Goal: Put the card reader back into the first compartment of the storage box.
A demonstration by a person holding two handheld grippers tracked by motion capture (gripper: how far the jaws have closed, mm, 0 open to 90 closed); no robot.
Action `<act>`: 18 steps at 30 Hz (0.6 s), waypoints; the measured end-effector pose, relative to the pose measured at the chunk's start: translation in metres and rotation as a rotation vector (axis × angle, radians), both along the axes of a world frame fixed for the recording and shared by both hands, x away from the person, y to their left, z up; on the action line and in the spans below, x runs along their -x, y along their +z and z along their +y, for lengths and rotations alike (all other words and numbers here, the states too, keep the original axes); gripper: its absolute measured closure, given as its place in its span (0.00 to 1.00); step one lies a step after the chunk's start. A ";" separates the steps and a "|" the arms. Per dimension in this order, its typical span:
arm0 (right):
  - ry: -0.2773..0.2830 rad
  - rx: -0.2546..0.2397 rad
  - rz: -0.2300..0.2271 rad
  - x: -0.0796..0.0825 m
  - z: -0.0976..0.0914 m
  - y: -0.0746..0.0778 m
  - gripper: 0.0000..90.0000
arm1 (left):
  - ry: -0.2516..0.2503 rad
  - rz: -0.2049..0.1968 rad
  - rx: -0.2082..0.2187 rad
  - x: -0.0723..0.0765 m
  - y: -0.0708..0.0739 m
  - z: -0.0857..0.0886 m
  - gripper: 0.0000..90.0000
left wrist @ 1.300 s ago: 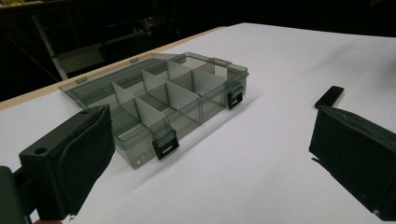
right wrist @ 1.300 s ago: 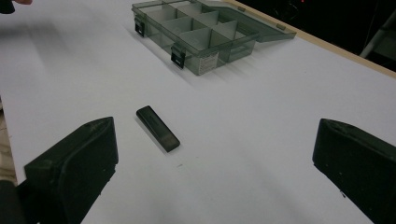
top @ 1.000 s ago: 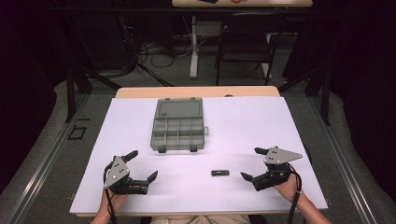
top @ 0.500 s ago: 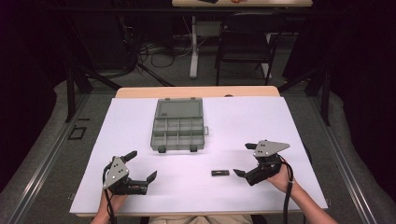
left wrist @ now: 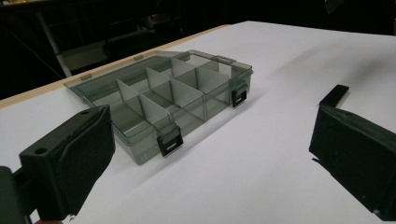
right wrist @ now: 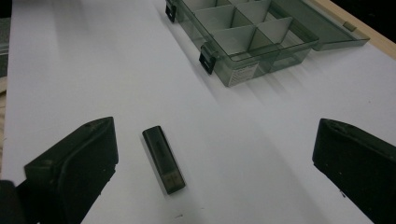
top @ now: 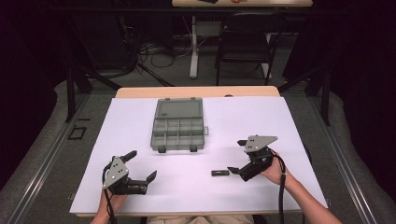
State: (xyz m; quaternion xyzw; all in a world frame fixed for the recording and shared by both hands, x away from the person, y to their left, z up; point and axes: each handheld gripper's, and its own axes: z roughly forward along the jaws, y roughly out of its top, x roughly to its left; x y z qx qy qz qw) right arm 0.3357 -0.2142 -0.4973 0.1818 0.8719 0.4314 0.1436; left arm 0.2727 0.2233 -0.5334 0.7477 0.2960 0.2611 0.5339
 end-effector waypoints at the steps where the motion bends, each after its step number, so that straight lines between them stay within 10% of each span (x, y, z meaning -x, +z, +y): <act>1: 0.001 0.006 -0.002 -0.001 0.001 0.000 0.00 | 0.000 0.000 0.000 0.000 0.000 0.000 0.00; 18: 0.087 0.097 0.033 -0.012 0.019 0.005 0.00 | 0.005 0.010 -0.002 -0.002 -0.002 0.000 0.00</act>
